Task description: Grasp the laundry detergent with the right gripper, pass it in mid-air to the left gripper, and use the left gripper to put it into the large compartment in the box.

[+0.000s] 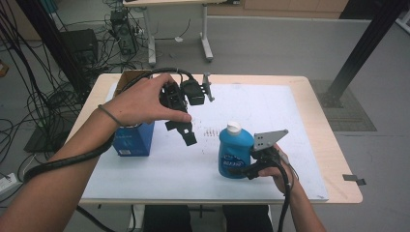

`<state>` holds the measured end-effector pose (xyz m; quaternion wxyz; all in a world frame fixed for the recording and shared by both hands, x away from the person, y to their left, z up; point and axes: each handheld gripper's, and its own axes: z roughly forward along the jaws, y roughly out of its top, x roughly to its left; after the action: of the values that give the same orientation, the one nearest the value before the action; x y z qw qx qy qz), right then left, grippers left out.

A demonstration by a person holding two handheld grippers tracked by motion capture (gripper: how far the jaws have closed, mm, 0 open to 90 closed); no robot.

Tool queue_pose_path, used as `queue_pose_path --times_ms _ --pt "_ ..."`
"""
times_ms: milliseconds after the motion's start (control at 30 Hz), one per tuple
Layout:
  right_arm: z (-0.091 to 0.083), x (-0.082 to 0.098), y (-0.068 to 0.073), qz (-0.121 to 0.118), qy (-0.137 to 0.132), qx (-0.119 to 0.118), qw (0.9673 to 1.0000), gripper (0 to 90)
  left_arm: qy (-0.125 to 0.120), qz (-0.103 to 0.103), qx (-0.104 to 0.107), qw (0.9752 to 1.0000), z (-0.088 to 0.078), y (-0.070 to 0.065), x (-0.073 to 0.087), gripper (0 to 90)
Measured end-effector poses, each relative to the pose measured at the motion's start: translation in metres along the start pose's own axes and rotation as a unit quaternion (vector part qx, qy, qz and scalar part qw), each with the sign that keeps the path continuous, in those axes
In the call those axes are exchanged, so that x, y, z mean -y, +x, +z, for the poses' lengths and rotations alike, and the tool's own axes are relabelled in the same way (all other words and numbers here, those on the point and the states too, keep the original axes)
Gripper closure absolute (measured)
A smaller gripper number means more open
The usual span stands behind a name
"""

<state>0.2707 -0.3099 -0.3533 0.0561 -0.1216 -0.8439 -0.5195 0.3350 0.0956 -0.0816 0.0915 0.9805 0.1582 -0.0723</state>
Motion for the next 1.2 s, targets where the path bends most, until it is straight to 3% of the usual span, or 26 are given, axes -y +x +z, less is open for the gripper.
queue_pose_path --times_ms 200,733,1200 --pt "0.015 -0.007 -0.001 -0.018 0.013 -0.016 0.9996 40.4 0.001 0.007 -0.001 1.0 -0.003 -0.002 -0.006 9.3" --pt "0.039 -0.017 -0.008 -0.033 0.018 -0.047 0.9982 40.4 0.013 0.033 0.004 0.9994 -0.003 -0.003 -0.028 9.3" --pt "0.041 -0.023 -0.009 -0.04 0.012 -0.047 0.998 40.4 0.012 0.052 0.007 0.9985 -0.006 -0.009 -0.034 9.5"
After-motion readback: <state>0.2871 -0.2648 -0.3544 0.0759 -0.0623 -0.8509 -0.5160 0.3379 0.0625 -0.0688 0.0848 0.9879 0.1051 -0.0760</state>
